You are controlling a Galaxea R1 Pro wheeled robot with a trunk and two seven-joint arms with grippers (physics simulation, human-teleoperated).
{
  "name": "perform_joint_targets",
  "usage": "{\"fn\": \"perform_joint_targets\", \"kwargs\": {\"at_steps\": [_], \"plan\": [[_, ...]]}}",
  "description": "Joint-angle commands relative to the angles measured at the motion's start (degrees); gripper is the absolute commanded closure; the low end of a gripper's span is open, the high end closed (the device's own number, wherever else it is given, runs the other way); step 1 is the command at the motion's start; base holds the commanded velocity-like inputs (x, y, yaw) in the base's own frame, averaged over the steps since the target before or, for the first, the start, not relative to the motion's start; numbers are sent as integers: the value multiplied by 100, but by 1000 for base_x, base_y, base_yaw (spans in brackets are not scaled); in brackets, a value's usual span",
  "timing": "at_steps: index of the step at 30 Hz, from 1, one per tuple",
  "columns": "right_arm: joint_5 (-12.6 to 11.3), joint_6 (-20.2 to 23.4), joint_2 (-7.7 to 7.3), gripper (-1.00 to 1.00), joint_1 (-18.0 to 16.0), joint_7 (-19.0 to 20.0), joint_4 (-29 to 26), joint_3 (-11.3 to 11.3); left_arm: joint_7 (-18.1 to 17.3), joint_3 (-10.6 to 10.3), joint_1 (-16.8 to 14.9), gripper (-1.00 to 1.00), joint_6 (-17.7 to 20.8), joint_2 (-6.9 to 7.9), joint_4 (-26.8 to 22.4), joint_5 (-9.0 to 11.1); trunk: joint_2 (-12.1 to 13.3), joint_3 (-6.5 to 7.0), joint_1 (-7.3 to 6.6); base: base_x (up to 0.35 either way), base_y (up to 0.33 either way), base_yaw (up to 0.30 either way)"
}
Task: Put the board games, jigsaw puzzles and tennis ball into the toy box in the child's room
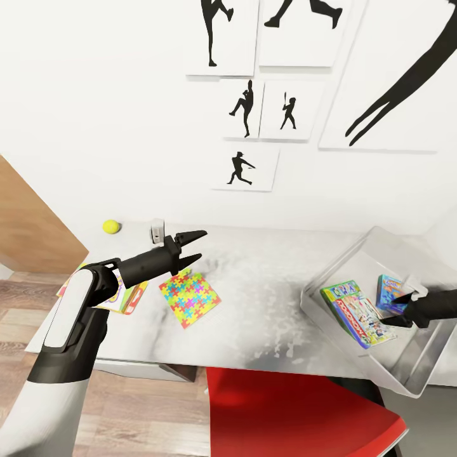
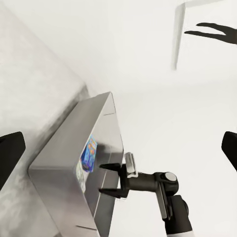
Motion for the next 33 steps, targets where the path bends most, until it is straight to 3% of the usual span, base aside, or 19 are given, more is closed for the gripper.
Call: {"fn": "perform_joint_targets", "kwargs": {"at_steps": [1, 7, 12, 25, 31, 33], "plan": [[17, 57, -3, -100, -7, 20, -5, 8, 59, -4, -5, -100, 1, 3, -4, 59, -11, -10, 3, 0, 0, 0], [9, 51, 3, -100, -2, -725, -9, -111, 61, -4, -5, -100, 1, 3, -1, 56, -11, -10, 3, 0, 0, 0], [6, 53, 4, -100, 0, -1015, -31, -145, 62, -4, -5, -100, 1, 3, 2, 55, -11, -10, 3, 0, 0, 0], [-19, 70, -3, -100, 19, -1261, -343, -241, 62, -4, 15, -100, 4, 4, 4, 52, -11, -10, 3, 0, 0, 0], [-46, 85, -6, -100, 69, -1271, -484, -582, 34, -7, 59, -100, 12, 4, 0, 54, -11, -10, 3, 0, 0, 0], [-55, 96, 6, -100, 109, -1267, -521, -852, 13, -9, 94, -100, 14, 4, -5, 54, -11, -10, 3, 0, 0, 0]]}}
